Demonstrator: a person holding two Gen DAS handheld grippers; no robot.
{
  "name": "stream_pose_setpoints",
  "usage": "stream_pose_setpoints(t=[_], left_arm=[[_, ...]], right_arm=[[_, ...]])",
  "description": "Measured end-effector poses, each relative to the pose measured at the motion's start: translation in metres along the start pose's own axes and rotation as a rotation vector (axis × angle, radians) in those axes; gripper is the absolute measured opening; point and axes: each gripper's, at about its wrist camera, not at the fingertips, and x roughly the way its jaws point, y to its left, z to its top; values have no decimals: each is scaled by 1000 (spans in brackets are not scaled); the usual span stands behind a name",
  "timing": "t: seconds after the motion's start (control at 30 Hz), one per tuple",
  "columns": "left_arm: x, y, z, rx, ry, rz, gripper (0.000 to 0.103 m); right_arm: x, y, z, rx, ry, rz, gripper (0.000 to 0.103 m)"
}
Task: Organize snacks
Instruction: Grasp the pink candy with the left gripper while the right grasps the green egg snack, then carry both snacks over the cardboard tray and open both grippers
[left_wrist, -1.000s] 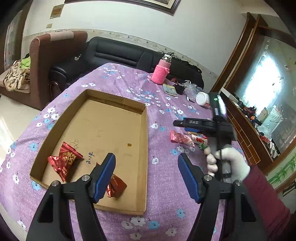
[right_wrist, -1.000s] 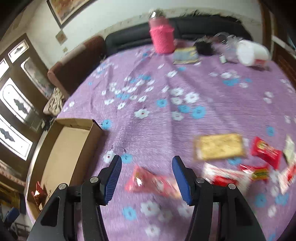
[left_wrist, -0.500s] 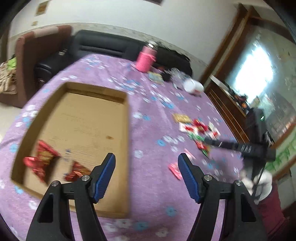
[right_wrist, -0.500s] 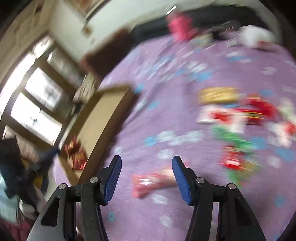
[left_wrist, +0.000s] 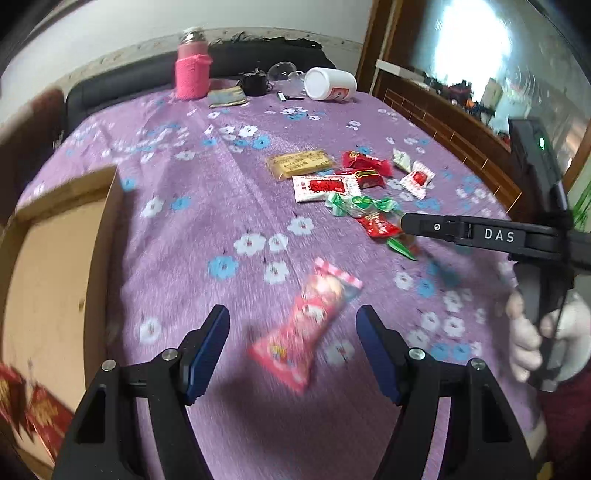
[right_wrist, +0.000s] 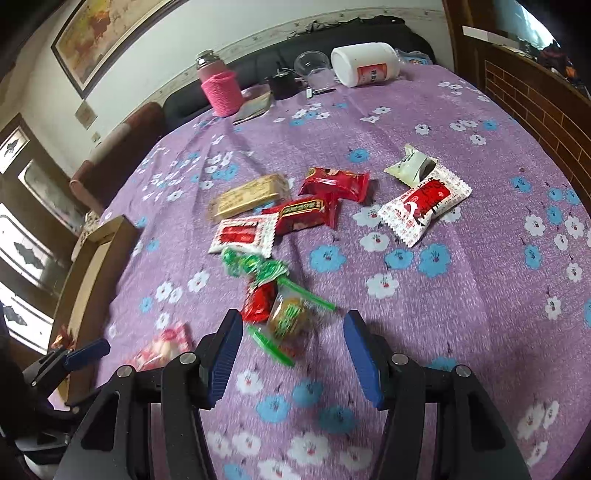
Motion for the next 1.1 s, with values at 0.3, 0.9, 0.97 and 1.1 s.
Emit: stream_pose_setpoints(t=[0.3,0.9,0.97,1.1], left_arm=[[36,-11,2,80,43,17,68],[-34,21,-12,-92,-88,-51,22],[-51,32,-16,-128,-114,-54,22],[-87,65,-25,-191,-159,-6,22]], right_arm=[[16,19,-3,-57,-30,-83,40],[-32,25,-31,-14,-93,-13,30],[-39,35,-31,-26,-100,14,30],[-51,75,-27,-91,-112,87,30]])
